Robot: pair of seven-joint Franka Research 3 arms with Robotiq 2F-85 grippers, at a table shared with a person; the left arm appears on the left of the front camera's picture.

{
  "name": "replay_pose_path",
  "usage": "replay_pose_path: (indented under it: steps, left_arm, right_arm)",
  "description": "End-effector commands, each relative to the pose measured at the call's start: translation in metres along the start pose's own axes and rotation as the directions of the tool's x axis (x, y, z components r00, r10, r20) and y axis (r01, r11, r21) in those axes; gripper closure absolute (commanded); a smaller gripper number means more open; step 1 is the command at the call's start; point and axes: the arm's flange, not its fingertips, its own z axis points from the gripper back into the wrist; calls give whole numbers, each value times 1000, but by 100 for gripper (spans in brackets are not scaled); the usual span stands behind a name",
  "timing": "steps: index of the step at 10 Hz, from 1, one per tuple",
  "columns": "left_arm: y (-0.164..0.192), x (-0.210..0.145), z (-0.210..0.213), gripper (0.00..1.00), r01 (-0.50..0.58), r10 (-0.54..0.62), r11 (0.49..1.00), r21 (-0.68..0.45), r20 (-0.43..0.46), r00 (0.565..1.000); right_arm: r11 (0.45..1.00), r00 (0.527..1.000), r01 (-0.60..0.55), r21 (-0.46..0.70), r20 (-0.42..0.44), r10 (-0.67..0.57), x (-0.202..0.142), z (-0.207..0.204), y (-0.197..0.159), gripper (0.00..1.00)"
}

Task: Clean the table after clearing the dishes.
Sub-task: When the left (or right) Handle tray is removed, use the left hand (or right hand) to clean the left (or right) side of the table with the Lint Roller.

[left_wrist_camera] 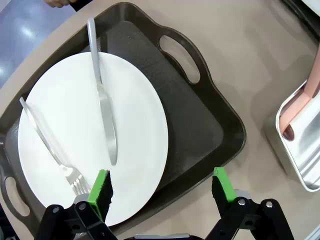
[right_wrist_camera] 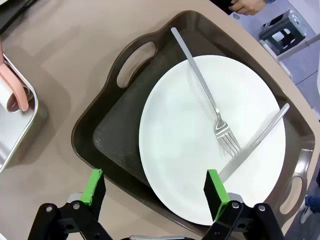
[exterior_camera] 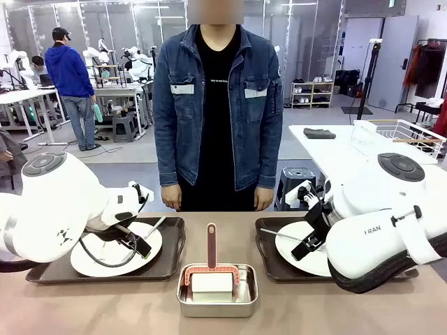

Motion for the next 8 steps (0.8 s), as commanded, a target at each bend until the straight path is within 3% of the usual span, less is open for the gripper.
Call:
replay_pose_path:
  steps: [1,8]
  left_arm:
    - [0,0,0,0,0,0,1000,0,0,1000]
    - [0,0,0,0,0,0,1000,0,0,1000]
  right_arm:
    - [1000,1000,0,0,0,0,0,0,0,0]
    - [1000,1000,0,0,0,0,0,0,0,0]
